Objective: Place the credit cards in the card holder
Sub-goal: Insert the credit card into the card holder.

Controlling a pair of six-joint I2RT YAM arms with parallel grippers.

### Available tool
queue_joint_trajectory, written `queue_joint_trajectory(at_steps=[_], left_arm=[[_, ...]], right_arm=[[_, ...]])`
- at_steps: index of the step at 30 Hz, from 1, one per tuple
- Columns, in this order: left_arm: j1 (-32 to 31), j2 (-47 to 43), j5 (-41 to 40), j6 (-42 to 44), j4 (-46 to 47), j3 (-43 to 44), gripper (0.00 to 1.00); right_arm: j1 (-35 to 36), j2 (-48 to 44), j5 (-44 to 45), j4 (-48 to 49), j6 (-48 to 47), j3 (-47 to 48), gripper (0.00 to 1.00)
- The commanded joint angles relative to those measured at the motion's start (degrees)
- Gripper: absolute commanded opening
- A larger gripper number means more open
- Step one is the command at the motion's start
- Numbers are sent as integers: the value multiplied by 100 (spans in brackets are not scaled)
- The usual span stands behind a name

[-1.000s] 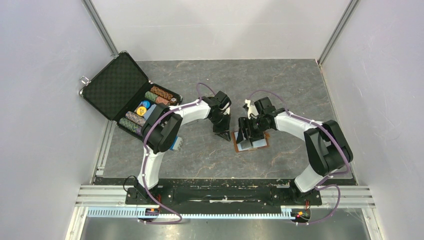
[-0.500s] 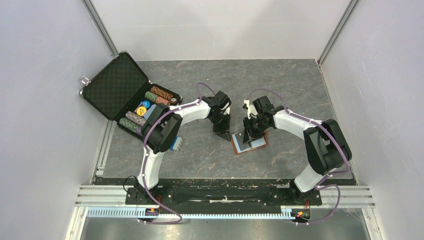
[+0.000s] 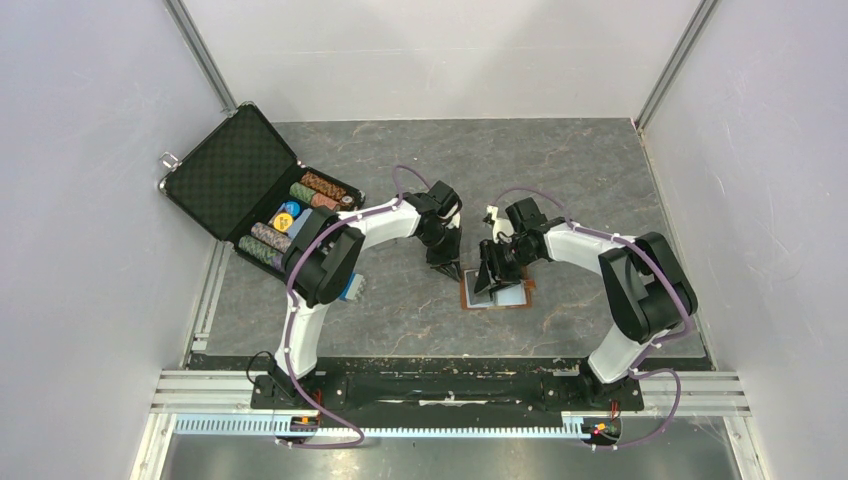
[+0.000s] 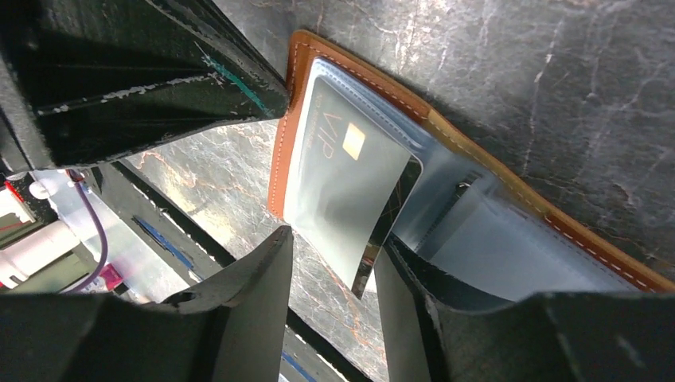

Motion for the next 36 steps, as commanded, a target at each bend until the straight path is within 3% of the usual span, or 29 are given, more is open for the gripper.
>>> queue_joint_trajectory(at_steps=[1,7,14,24,31,36], left_arm=[[-99,-354,-3,162,255,226,8],[-108,-803,-368,264,246,144,24],[-117,-981,-127,279,632,-194,28],[-117,-367,355,144,842,-461,13],[-121,-137,-167,404,286,-402,4],[-117,-15,-396,504,124,-400,2]], right_arm=[[75,15,-252,337,-34,59,47],[70,35,-230,409,-94,-102,52],[66,30,-281,538,-121,-160,64],[-30,-43,-694,1032,173,-461,67],[-134,-331,-652,1042,224,-482,78],[-136,-479,-581,896,210,-423,80]])
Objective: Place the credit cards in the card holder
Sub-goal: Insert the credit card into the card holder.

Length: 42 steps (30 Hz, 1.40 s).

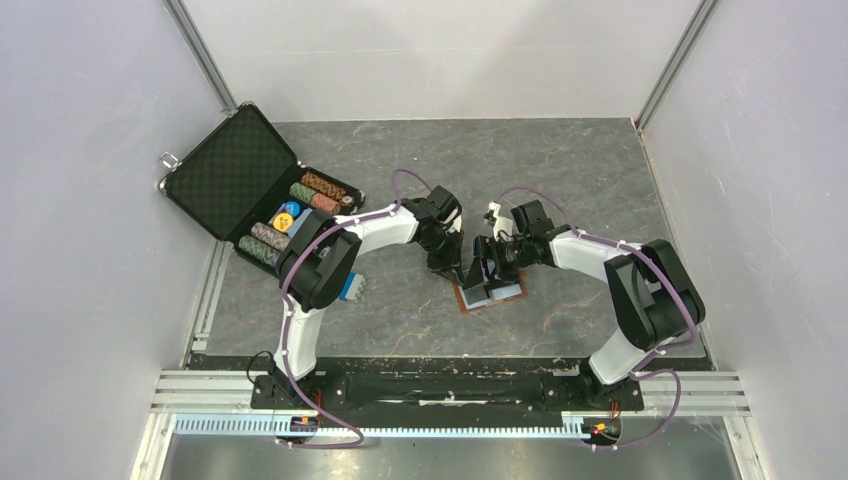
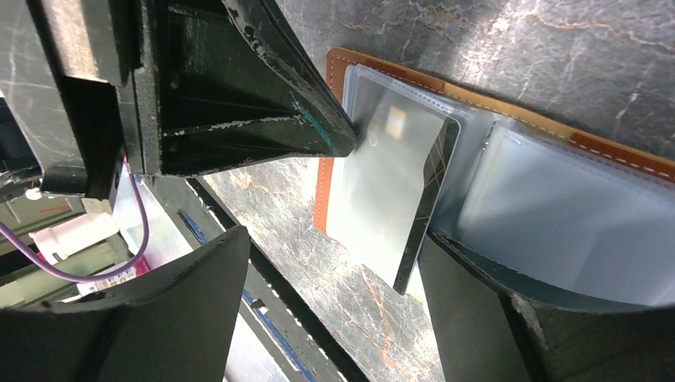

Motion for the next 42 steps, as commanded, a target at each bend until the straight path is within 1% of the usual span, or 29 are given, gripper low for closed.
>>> queue_joint_trajectory(at_steps=[1,7,14,16,22,24,26,28,31,36,42], left_arm=[[-21,253,-536,478,-344,43,2],[-21,251,-607,554,-395,50,2],[-21,136,-526,590,-388,131,4],[-21,63,-484,593,-369,175,8],[-21,-290,-261,464,-280,238,31],[-6,-456,-212,393,-213,191,39],[33,-544,-172,304,-211,144,46],[113,-577,-22,221,-211,54,50],[235,-701,2,141,-217,-187,53],[376,-851,-86,173,-358,-506,59],[413,-652,-11,188,-390,-595,60]], right_arm=[[-35,-235,292,-110,-107,36,80],[-35,-360,640,-564,-416,226,79],[-156,-411,580,-644,-475,480,79],[-227,-425,399,-595,-461,583,79],[-474,-440,163,-483,-385,766,79],[-588,-383,164,-490,-422,755,76],[-694,-314,196,-531,-535,705,70],[-825,-271,276,-584,-631,621,61],[-1003,-191,511,-763,-881,558,56],[-1151,-79,586,-839,-1135,438,52],[-1154,75,266,-656,-1192,175,51]])
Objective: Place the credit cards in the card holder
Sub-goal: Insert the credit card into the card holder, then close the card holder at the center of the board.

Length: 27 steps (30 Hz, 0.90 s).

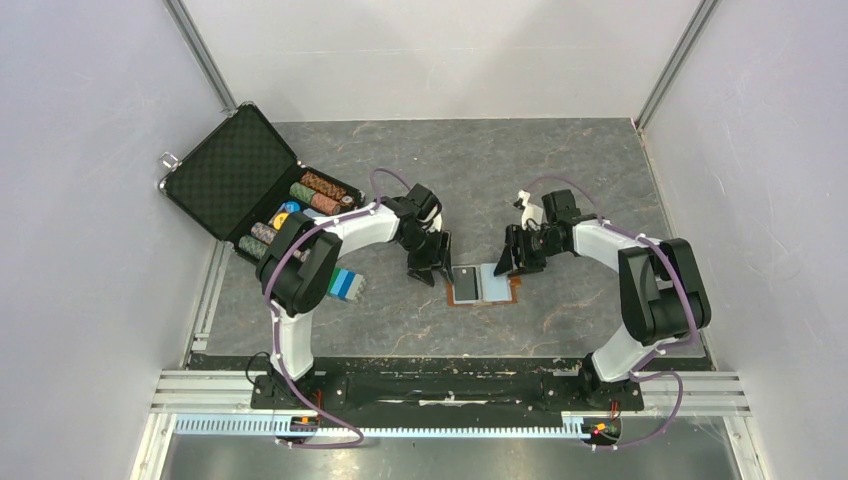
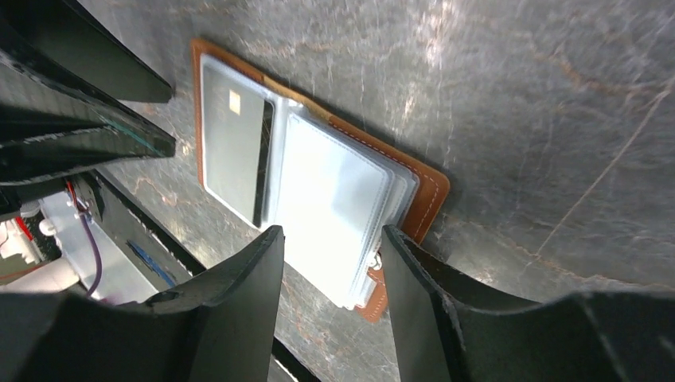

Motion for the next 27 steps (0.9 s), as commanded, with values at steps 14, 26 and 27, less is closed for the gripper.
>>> queue_joint_trajectory(at_steps=[14,26,27], left_arm=[[3,353,243,-149,138,133,52],[72,401,803,-117,277,358,33],[74,433,938,-99,279,397,33]], right_arm=[[-3,-234,-638,17,-192,-853,43],[-3,-292,-897,-520,-328,-858,14],[-2,-305,-899,-565,-344,-869,12]])
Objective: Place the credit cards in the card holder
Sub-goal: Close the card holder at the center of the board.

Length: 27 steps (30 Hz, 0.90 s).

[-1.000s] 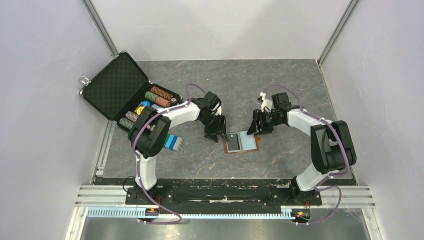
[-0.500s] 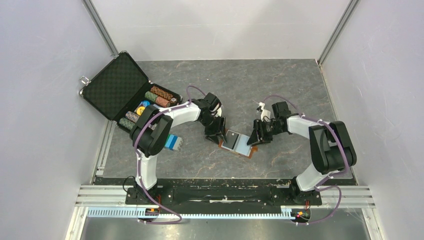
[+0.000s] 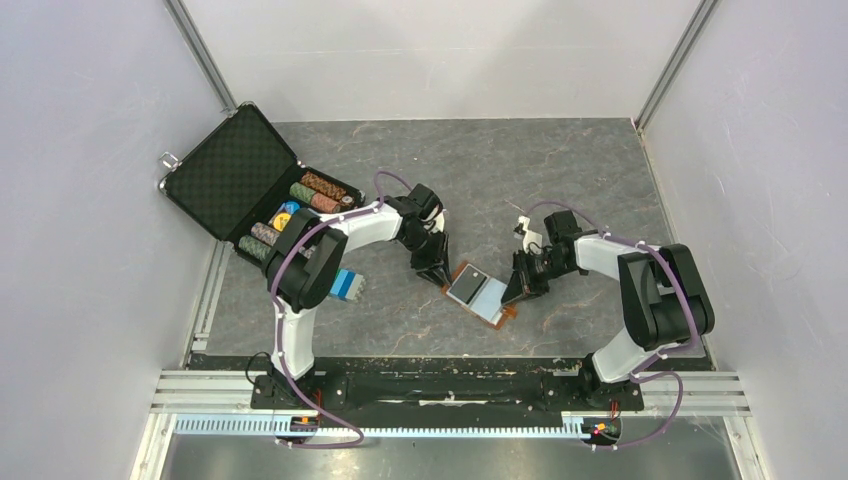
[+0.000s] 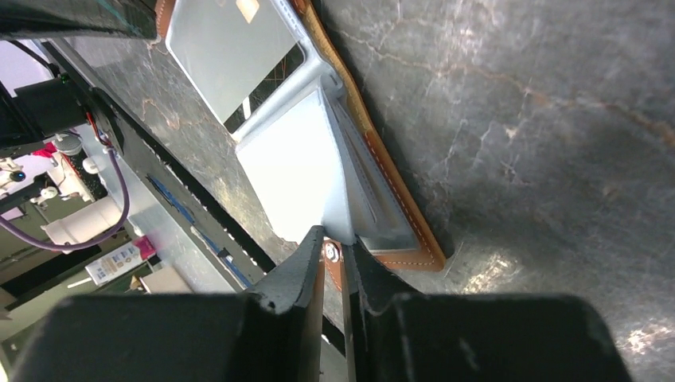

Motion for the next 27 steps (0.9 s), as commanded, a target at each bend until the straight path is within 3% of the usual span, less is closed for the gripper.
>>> queue_joint_trajectory(at_steps=[1,13,27], left_arm=[[32,230,686,-38,262,332,33],[-43,387,1674,217,332,512,35],[-337,288,2056,373,482,668,38]], right_arm=[[13,-198,-209,-245,-135,-40,12],[13,-176,-5,-361,-161,-103,12],[8,-22,93,-331,-184,-85,13]])
